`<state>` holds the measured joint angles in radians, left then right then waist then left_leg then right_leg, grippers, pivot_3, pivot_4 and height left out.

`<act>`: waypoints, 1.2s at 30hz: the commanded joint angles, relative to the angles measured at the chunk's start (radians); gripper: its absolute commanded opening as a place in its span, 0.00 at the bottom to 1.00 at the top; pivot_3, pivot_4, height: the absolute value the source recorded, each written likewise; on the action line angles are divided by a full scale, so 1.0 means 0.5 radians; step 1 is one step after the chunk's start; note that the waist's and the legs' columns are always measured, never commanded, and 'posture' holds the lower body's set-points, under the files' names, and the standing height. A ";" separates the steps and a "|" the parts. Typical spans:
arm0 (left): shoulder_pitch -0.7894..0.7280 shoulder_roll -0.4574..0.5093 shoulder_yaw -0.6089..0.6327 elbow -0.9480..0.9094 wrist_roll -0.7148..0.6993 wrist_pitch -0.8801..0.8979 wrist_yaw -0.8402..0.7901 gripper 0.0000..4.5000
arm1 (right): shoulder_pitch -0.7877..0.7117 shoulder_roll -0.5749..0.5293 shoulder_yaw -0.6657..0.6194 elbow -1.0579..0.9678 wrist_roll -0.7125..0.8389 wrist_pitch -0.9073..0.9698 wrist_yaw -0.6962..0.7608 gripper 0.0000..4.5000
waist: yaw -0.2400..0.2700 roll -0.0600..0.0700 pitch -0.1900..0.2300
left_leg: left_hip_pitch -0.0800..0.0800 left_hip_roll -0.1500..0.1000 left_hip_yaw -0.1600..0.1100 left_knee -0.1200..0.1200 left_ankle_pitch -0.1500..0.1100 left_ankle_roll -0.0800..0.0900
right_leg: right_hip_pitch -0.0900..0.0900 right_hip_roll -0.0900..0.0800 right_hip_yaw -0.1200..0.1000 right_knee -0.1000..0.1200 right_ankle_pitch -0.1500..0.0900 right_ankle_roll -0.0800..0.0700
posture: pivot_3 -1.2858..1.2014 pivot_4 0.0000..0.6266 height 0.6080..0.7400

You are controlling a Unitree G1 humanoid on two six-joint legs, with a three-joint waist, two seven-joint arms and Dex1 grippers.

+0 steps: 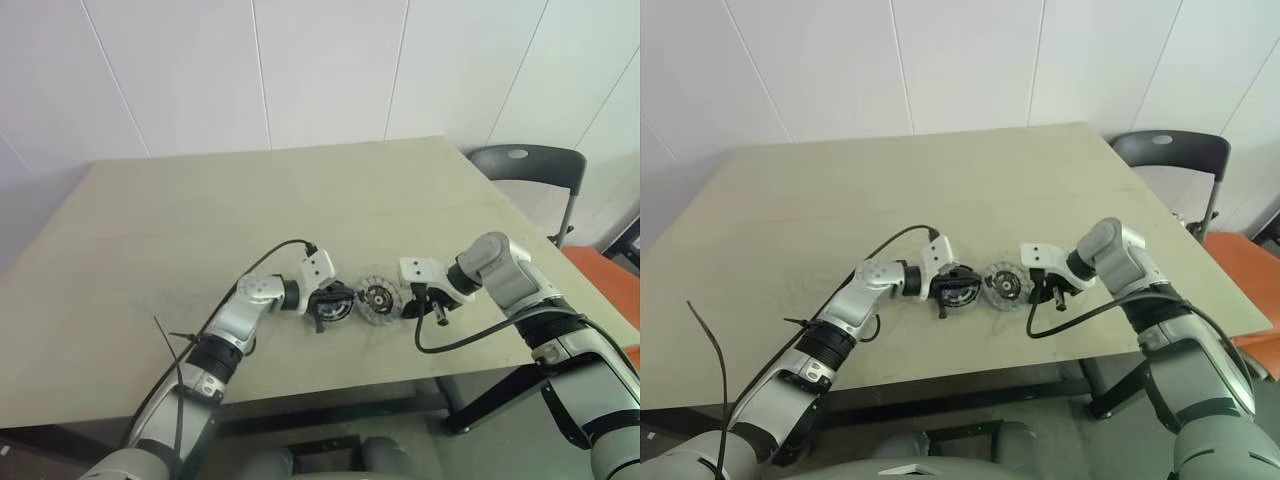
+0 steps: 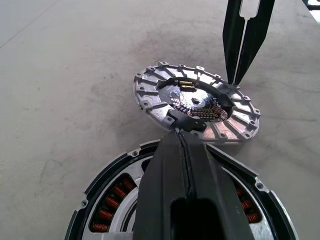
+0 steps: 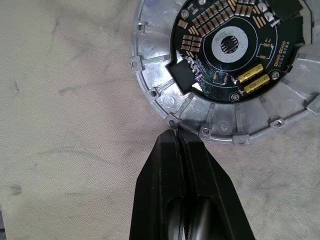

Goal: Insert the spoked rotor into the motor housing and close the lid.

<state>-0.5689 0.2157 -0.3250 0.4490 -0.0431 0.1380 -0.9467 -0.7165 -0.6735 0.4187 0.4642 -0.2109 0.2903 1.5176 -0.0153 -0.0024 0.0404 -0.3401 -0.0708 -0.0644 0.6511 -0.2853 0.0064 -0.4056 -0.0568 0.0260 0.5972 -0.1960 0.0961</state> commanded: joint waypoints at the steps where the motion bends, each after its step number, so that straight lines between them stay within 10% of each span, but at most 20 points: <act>1: -0.056 0.027 0.004 -0.019 0.029 -0.001 -0.007 0.00 | -0.024 0.037 -0.022 -0.063 0.073 0.011 0.009 0.01 | 0.001 0.000 0.000 | 0.000 0.000 0.000 0.000 0.000 0.000 | 0.000 0.000 0.000 0.000 0.000 0.000 | 0.52 0.00 1.00; 36: -0.014 0.325 0.036 -0.741 -0.132 0.563 -0.188 0.00 | -0.013 0.023 -0.007 -0.040 0.057 -0.005 -0.026 0.01 | -0.003 -0.002 0.002 | -0.001 0.000 0.000 0.000 0.000 0.000 | -0.001 -0.001 0.001 0.000 -0.002 -0.003 | 0.52 0.00 1.00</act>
<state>-0.5615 0.3722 -0.3106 0.1197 -0.0942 0.4118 -1.0415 -0.7151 -0.6723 0.4188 0.4641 -0.2025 0.2976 1.5073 -0.0167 -0.0033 0.0413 -0.3405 -0.0708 -0.0645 0.6509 -0.2853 0.0064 -0.4059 -0.0572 0.0263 0.5972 -0.1971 0.0942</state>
